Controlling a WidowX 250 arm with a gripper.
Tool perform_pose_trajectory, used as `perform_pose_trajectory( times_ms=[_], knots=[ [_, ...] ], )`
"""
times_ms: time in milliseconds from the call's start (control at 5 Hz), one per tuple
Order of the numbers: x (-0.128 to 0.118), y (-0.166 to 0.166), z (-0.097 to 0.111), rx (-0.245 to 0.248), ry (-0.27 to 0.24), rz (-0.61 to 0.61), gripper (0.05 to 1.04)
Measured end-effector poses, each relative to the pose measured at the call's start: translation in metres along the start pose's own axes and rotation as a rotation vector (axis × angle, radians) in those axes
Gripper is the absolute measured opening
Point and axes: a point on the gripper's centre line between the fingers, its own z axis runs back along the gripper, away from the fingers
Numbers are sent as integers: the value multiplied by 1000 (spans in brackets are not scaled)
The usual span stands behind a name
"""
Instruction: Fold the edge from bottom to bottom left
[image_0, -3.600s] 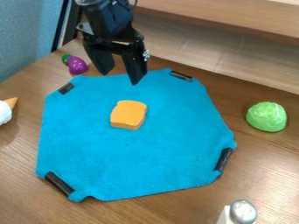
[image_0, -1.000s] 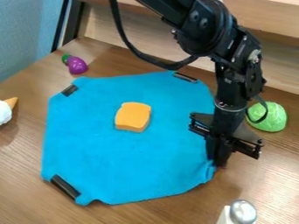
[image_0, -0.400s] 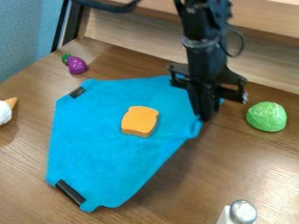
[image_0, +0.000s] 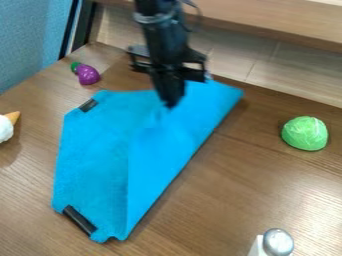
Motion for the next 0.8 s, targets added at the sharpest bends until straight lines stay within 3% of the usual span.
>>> perform_pose_trajectory(
  times_ms=[200, 400, 800],
  knots=[
    [-7, 42, 5, 29, 2, 69, 63],
    [-9, 63, 8, 45, -4, 94, 61],
    [-15, 96, -20, 54, 68, 125, 59]
  ],
)
